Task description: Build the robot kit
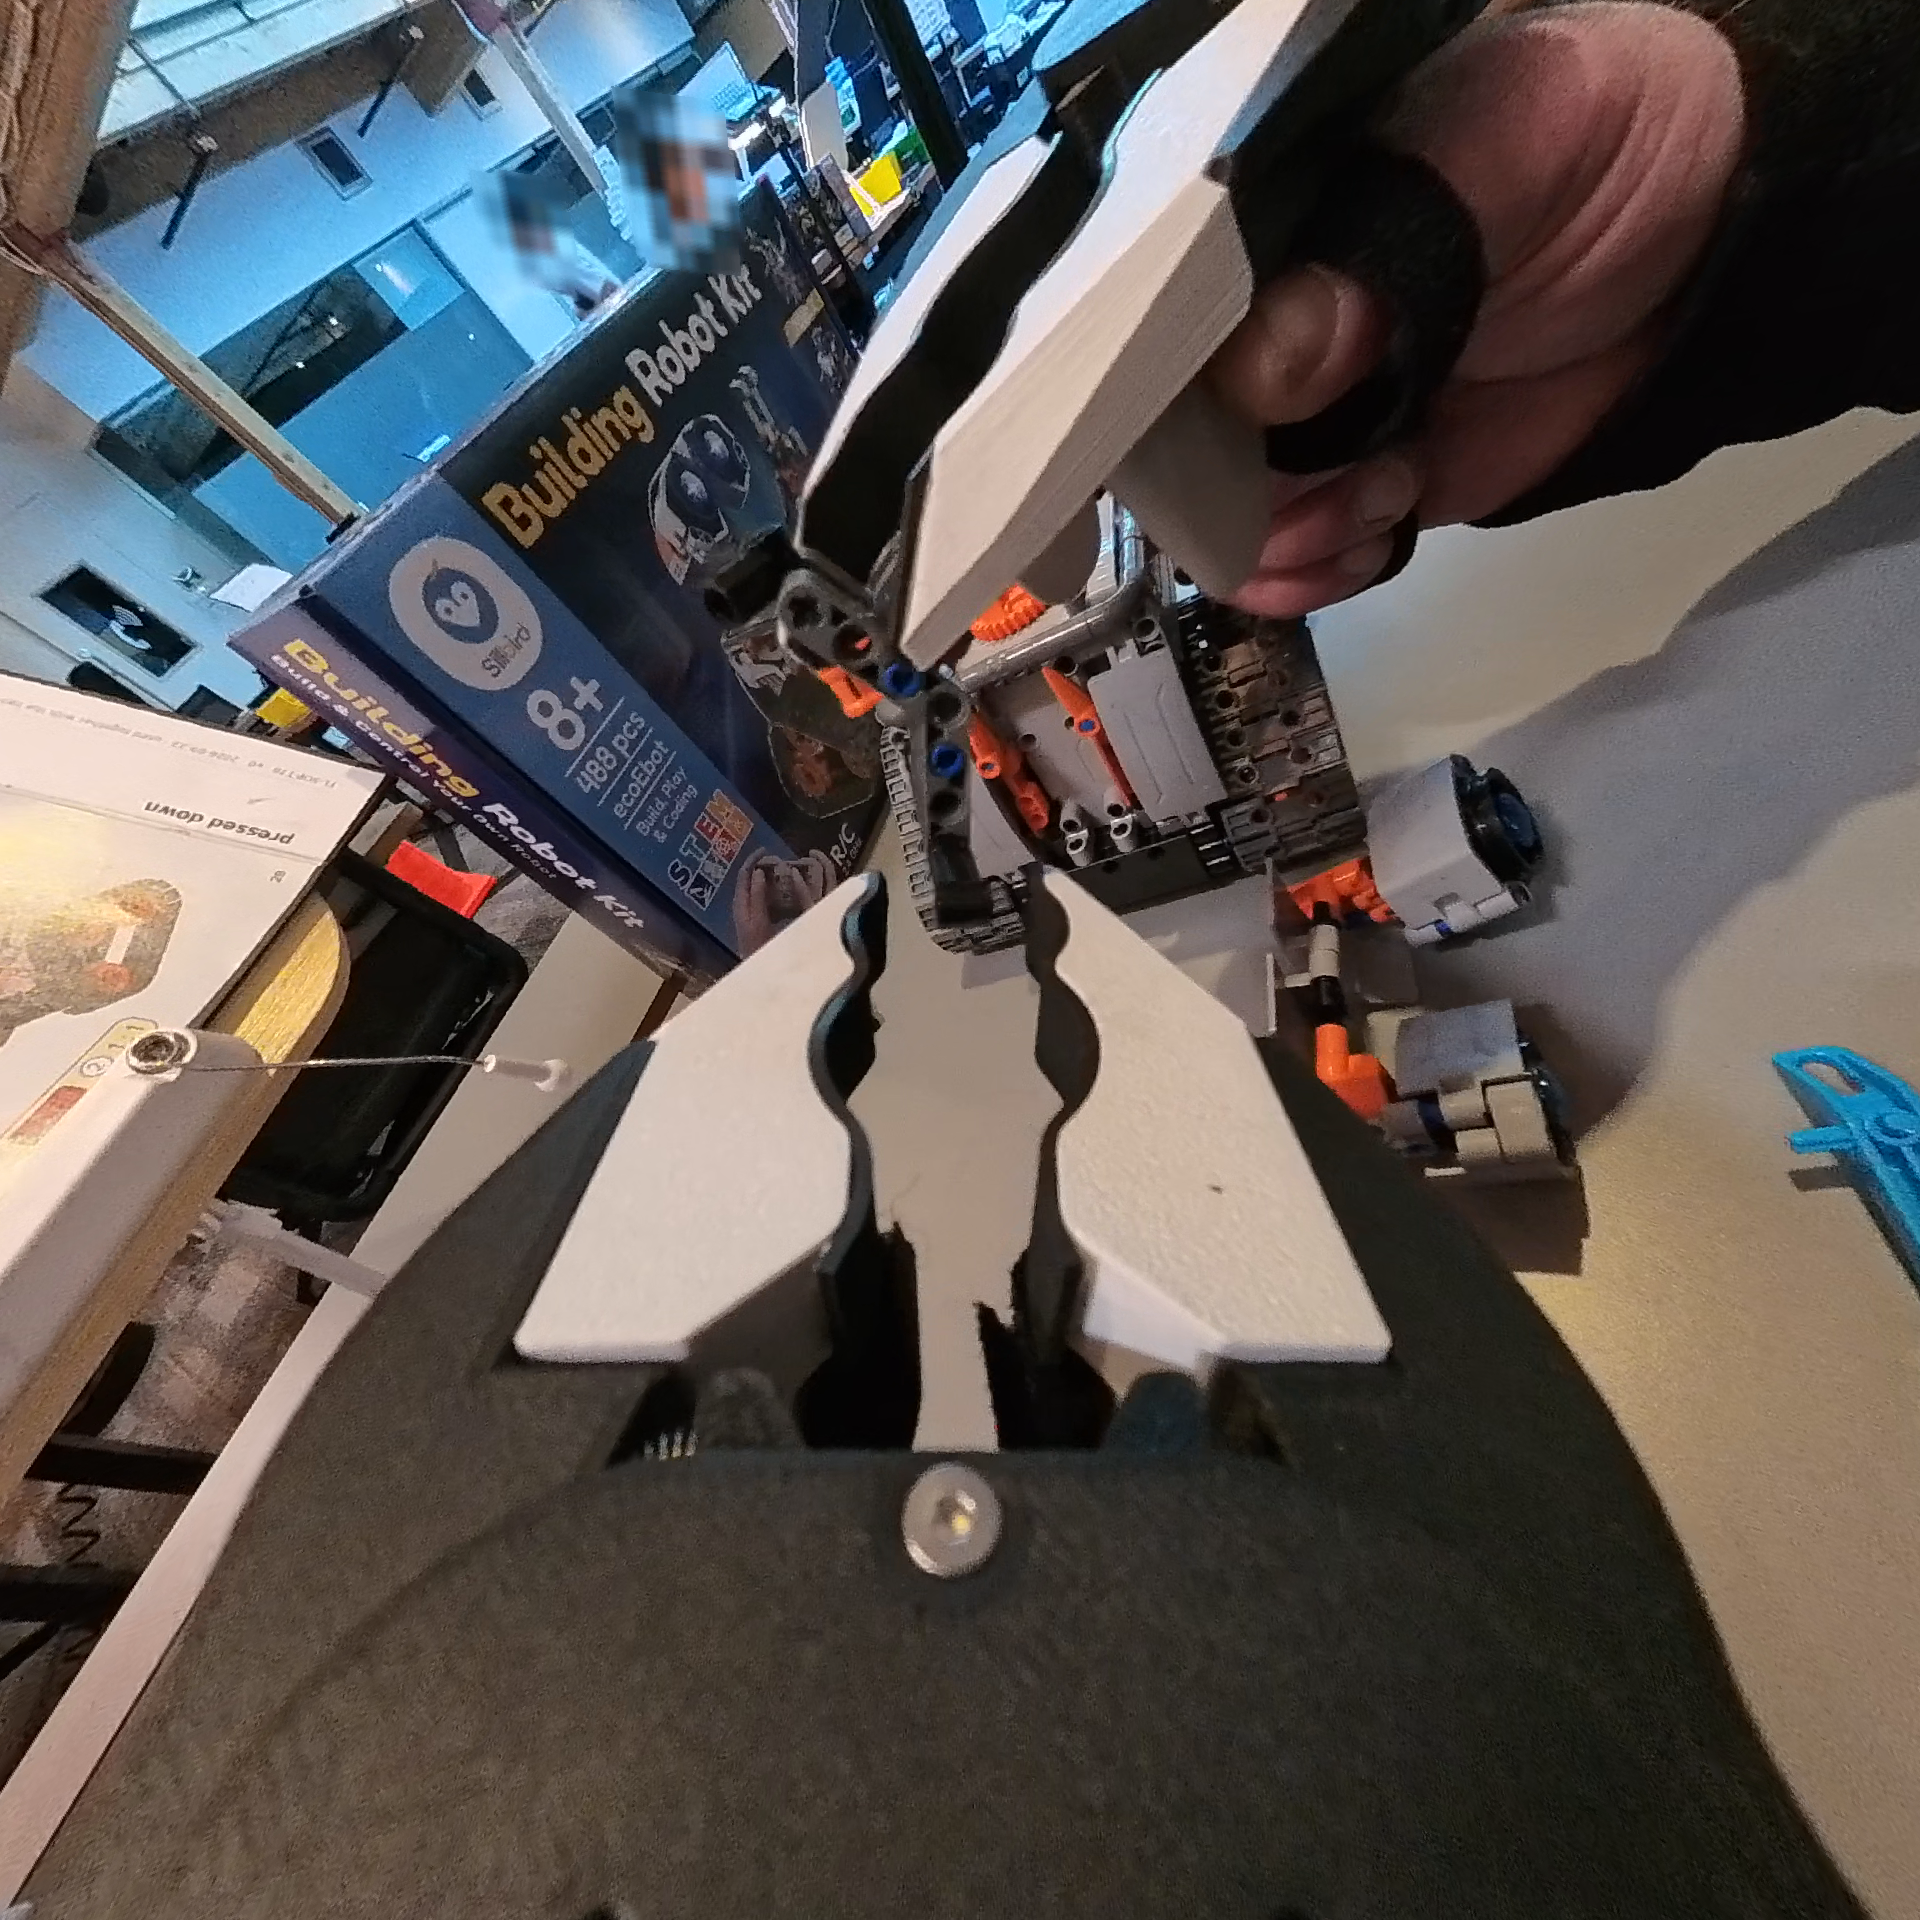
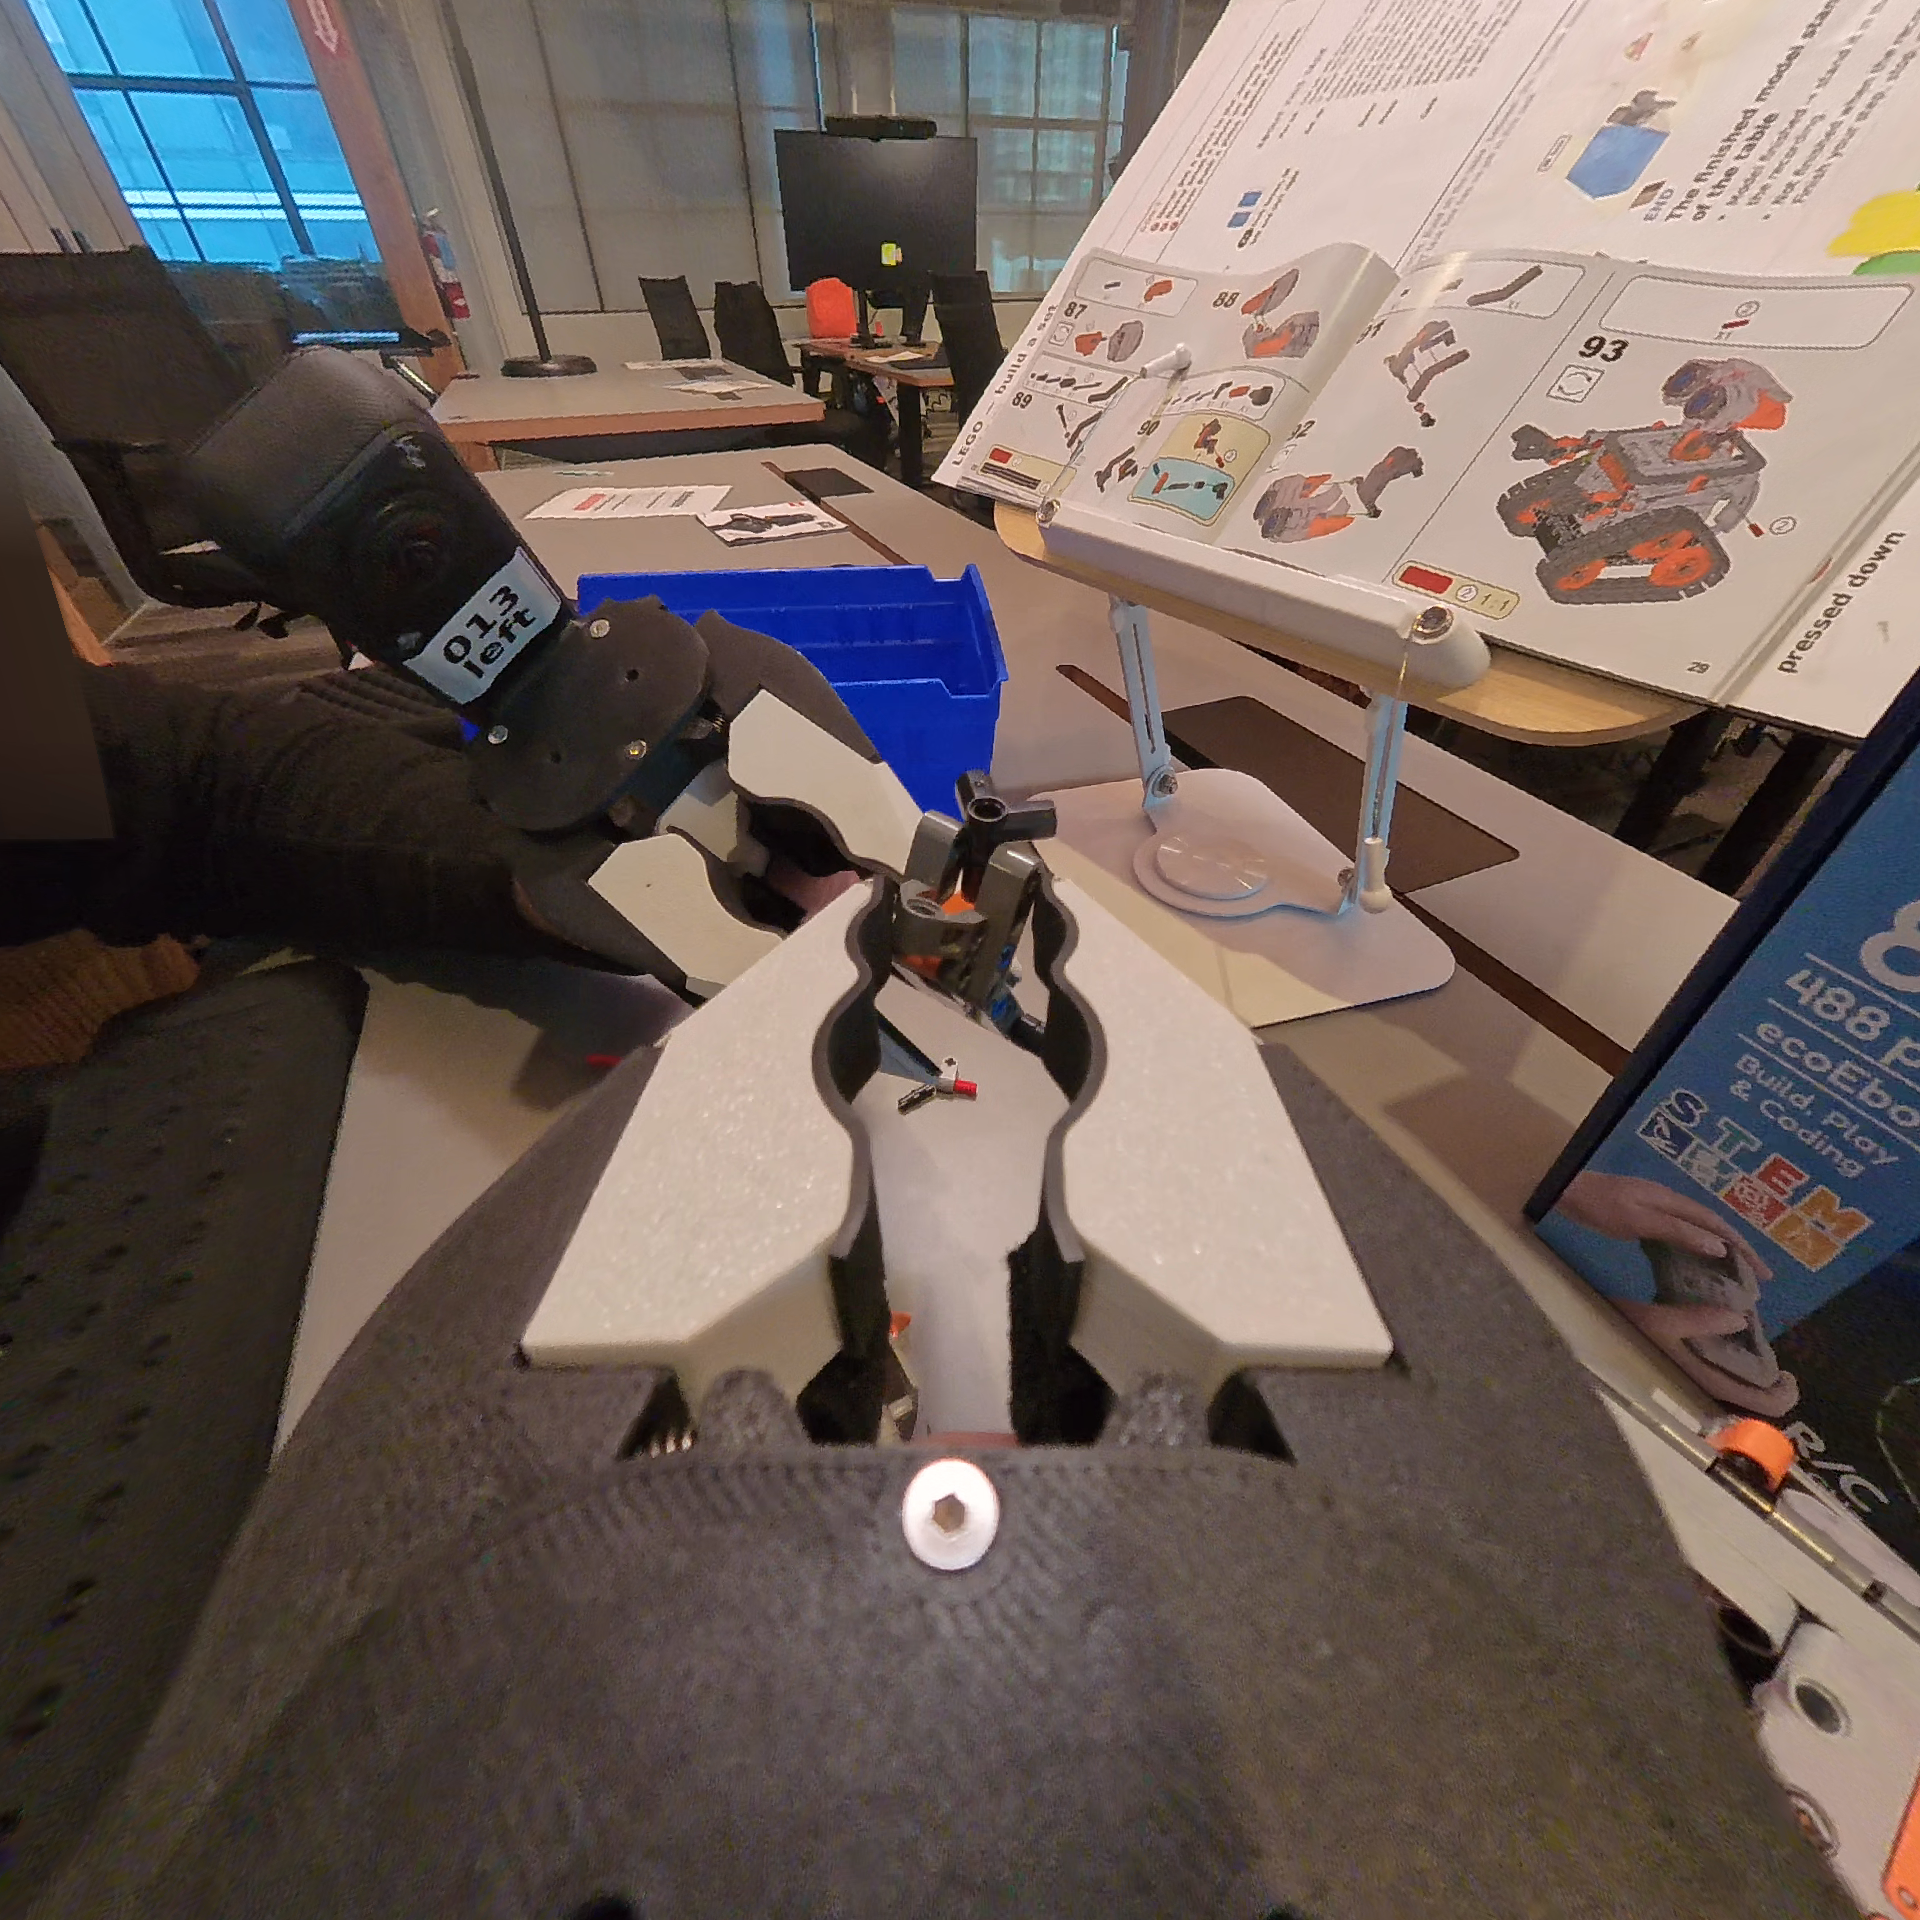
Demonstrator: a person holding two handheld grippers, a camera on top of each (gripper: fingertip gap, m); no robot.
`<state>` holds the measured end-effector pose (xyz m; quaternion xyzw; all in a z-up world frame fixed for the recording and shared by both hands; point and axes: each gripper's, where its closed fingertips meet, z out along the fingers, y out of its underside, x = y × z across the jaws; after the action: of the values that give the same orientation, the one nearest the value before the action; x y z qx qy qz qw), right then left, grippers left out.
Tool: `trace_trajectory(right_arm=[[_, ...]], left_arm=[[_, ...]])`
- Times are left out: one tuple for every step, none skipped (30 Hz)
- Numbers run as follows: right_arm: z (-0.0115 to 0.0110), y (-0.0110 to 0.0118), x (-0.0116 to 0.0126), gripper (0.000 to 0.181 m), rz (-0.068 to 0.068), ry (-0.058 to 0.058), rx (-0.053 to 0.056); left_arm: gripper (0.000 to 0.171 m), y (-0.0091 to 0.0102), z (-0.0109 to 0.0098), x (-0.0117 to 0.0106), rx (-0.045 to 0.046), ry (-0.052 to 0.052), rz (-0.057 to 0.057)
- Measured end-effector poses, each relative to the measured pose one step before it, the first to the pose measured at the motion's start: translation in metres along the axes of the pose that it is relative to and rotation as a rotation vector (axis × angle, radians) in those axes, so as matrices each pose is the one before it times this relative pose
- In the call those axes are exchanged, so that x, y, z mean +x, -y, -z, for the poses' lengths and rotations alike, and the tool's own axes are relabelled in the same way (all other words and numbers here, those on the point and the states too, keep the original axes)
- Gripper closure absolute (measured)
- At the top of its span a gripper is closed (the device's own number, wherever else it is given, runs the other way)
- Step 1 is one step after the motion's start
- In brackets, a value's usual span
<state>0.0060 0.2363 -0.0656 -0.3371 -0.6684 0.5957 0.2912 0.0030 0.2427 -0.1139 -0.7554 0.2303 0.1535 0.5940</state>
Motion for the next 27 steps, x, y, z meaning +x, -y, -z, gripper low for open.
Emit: trace_trajectory(right_arm=[[-0.00027, -0.00071, -0.00022, 0.156, -0.0024, 0.0037, -0.0011], [-0.00029, -0.00063, -0.00007, 0.156, -0.0010, 0.0018, -0.0013], [-0.00036, -0.00071, -0.00018, 0.156, 0.0002, 0.0021, -0.0019], [-0.00031, -0.00038, -0.00066, 0.156, 0.0000, 0.0039, -0.0009], [-0.00024, -0.00011, -0.00058, 0.156, 0.0012, 0.0031, 0.0005], [0.00000, -0.00005, -0.00033, 0.156, 0.0031, 0.0013, -0.0004], [0.00008, -0.00012, -0.00009, 0.156, 0.0020, 0.0001, -0.0016], [0.00015, 0.00006, 0.00003, 0.156, -0.0003, 0.0007, -0.0001], [0.00036, 0.00004, 0.00019, 0.156, -0.0004, -0.0002, 0.0006], [0.00031, -0.00013, 0.00046, 0.156, 0.0008, -0.0016, -0.0007], [0.00026, -0.00036, 0.00066, 0.156, -0.0003, -0.0017, -0.0025], [0.00027, -0.00039, 0.00061, 0.156, -0.0015, -0.0014, -0.0020], [0.00025, -0.00020, 0.00033, 0.156, -0.0014, 0.0002, -0.0006], [0.00016, -0.00001, 0.00015, 0.156, -0.0013, 0.0010, 0.0001], [0.00011, 0.00002, 0.00003, 0.156, -0.0006, 0.0006, 0.0002], [-0.00014, -0.00033, -0.00024, 0.156, 0.0006, 0.0008, -0.0019], [-0.00027, -0.00068, -0.00047, 0.156, 0.0014, 0.0016, -0.0039], [-0.00024, -0.00046, -0.00046, 0.156, 0.0019, 0.0009, -0.0022], [-0.00019, -0.00033, -0.00032, 0.156, 0.0015, 0.0008, -0.0012], [-0.00015, -0.00018, -0.00036, 0.156, 0.0006, 0.0012, -0.0007], [0.00006, 0.00002, -0.00018, 0.156, 0.0000, 0.0008, 0.0002], [0.00014, 0.00011, -0.00015, 0.156, -0.0003, 0.0011, 0.0002], [0.00009, 0.00024, -0.00031, 0.156, 0.0009, 0.0012, 0.0004], [0.00019, 0.00019, -0.00030, 0.156, 0.0014, 0.0009, 0.0001], [0.00009, 0.00012, -0.00030, 0.156, 0.0007, 0.0010, 0.0002], [0.00012, 0.00017, -0.00021, 0.156, 0.0008, 0.0010, 0.0007], [0.00001, 0.00003, -0.00035, 0.157, 0.0010, 0.0010, 0.0003]], left_arm=[[0.146, -0.00041, -0.00019, -0.00005, 0.00060, -0.0007, 0.0020], [0.145, -0.00043, -0.00027, 0.00029, 0.00032, -0.0031, 0.0022], [0.144, -0.00024, -0.00027, 0.00062, 0.00181, -0.0051, 0.0029], [0.144, 0.00015, -0.00014, 0.00070, 0.00332, -0.0055, 0.0029], [0.143, -0.00011, -0.00014, 0.00026, 0.00150, -0.0021, 0.0017], [0.142, -0.00040, -0.00015, 0.00006, -0.00120, -0.0013, -0.0002], [0.142, -0.00022, -0.00010, 0.00054, 0.00001, -0.0048, 0.0014], [0.141, 0.00003, -0.00018, 0.00081, 0.00155, -0.0070, 0.0026], [0.141, -0.00034, -0.00015, 0.00010, -0.00059, -0.0021, 0.0020], [0.140, -0.00058, -0.00018, 0.00001, -0.00185, -0.0018, 0.0008], [0.139, -0.00041, -0.00014, 0.00046, -0.00125, -0.0038, 0.0007], [0.138, -0.00049, -0.00019, 0.00004, -0.00195, -0.0015, -0.0005], [0.138, -0.00054, -0.00018, -0.00011, -0.00200, -0.0009, -0.0004], [0.137, -0.00035, -0.00014, 0.00051, -0.00178, -0.0052, 0.0014], [0.137, -0.00045, -0.00017, 0.00026, -0.00160, -0.0038, 0.0013], [0.137, -0.00038, 0.00002, -0.00015, -0.00079, 0.0006, 0.0000], [0.137, -0.00033, -0.00009, 0.00014, -0.00057, -0.0015, 0.0004], [0.137, -0.00030, -0.00019, 0.00061, -0.00052, -0.0043, 0.0018], [0.136, -0.00007, -0.00003, 0.00059, 0.00118, -0.0032, 0.0015], [0.136, -0.00003, -0.00019, 0.00067, 0.00050, -0.0037, -0.0002], [0.136, -0.00019, -0.00017, 0.00077, -0.00042, -0.0039, -0.0010], [0.136, -0.00043, -0.00031, 0.00045, -0.00147, -0.0018, 0.0000], [0.136, -0.00060, -0.00031, 0.00036, -0.00172, -0.0011, 0.0005], [0.136, -0.00037, -0.00021, 0.00040, -0.00079, -0.0025, 0.0007], [0.136, -0.00030, -0.00033, 0.00058, -0.00045, -0.0038, 0.0010], [0.136, -0.00044, -0.00023, 0.00051, -0.00106, -0.0025, 0.0004], [0.136, -0.00042, -0.00031, 0.00029, -0.00139, -0.0010, -0.0007]])
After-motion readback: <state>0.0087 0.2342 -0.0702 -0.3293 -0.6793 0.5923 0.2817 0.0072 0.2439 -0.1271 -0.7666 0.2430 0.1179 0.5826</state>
